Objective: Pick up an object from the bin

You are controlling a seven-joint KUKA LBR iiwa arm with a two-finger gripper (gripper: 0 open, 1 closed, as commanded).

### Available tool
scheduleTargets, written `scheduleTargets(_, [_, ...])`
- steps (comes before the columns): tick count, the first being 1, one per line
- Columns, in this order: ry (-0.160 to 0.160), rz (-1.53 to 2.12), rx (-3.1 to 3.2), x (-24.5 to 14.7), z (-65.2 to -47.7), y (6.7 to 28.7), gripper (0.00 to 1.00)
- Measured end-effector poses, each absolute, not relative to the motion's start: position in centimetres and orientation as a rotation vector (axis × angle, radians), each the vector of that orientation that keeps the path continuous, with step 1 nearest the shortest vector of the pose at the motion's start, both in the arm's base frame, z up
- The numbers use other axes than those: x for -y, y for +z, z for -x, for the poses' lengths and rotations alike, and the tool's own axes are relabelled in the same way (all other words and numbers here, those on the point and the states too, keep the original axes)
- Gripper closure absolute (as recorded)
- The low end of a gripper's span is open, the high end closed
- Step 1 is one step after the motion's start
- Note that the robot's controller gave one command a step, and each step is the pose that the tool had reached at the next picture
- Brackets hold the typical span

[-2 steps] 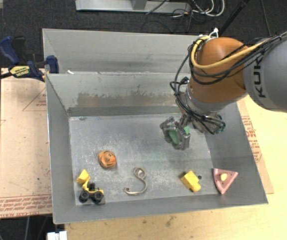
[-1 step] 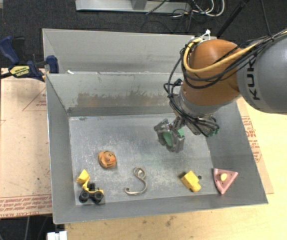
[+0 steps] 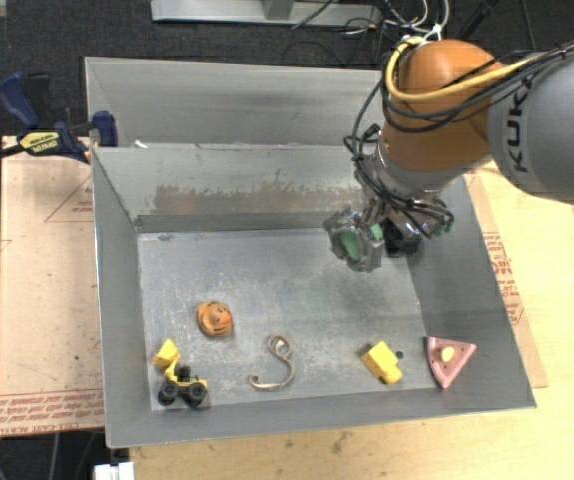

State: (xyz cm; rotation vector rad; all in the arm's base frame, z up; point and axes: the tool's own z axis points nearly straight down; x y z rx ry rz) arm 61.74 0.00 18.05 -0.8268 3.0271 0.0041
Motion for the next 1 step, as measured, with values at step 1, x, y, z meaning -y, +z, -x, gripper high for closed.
scheduleTargets(1, [0.004,0.808,-3.04,0.42,-59.04,21.94,1.0])
